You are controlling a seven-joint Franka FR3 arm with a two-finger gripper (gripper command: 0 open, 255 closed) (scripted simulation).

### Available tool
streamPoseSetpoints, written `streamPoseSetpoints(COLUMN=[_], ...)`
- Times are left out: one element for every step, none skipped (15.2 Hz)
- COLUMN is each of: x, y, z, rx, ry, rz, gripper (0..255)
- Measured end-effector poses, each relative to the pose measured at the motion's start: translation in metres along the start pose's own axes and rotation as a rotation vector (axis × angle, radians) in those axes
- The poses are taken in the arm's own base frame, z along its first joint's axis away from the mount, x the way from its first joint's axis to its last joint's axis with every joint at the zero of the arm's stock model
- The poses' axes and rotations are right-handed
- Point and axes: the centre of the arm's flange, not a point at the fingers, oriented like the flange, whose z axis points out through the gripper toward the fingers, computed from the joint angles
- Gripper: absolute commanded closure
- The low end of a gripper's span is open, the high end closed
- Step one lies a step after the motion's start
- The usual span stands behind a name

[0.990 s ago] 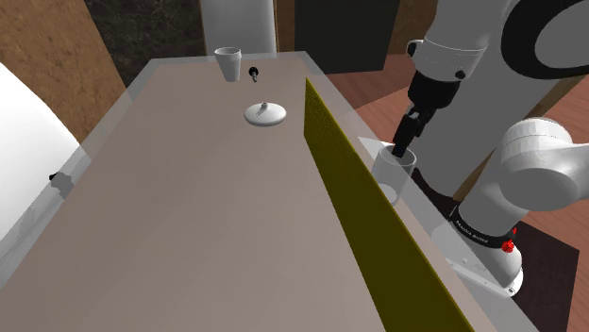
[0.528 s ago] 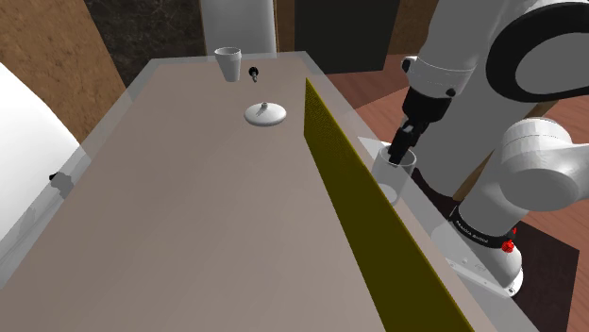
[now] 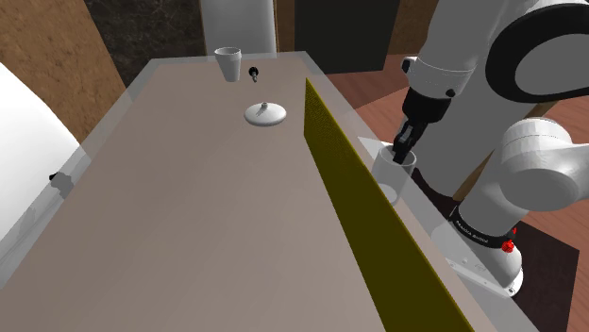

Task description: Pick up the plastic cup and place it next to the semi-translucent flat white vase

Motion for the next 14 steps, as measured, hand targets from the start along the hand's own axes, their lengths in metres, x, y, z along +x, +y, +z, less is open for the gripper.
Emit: streamPoseSetpoints(x=[0.0, 0.0, 0.0, 0.0, 0.0, 0.0, 0.0, 0.0, 0.0, 0.0, 0.001, 0.001, 0.001, 0.003], y=[0.0, 0.0, 0.0, 0.0, 0.0, 0.0, 0.0, 0.0, 0.001, 0.0, 0.0, 0.001, 0.001, 0.002], z=[0.0, 0.0, 0.0, 0.0, 0.0, 0.0, 0.0, -0.002, -0.006, -0.01, -0.016, -0.02, -0.026, -0.031], rx=[0.0, 0.0, 0.0, 0.0, 0.0, 0.0, 0.0, 0.0, 0.0, 0.0, 0.0, 0.0, 0.0, 0.0], ry=[0.0, 0.0, 0.0, 0.0, 0.0, 0.0, 0.0, 0.0, 0.0, 0.0, 0.0, 0.0, 0.0, 0.0], rz=[0.0, 0.0, 0.0, 0.0, 0.0, 0.0, 0.0, 0.0, 0.0, 0.0, 0.0, 0.0, 0.0, 0.0], gripper=[255, 255, 255, 255, 255, 255, 255, 255, 255, 255, 255, 255, 255, 255])
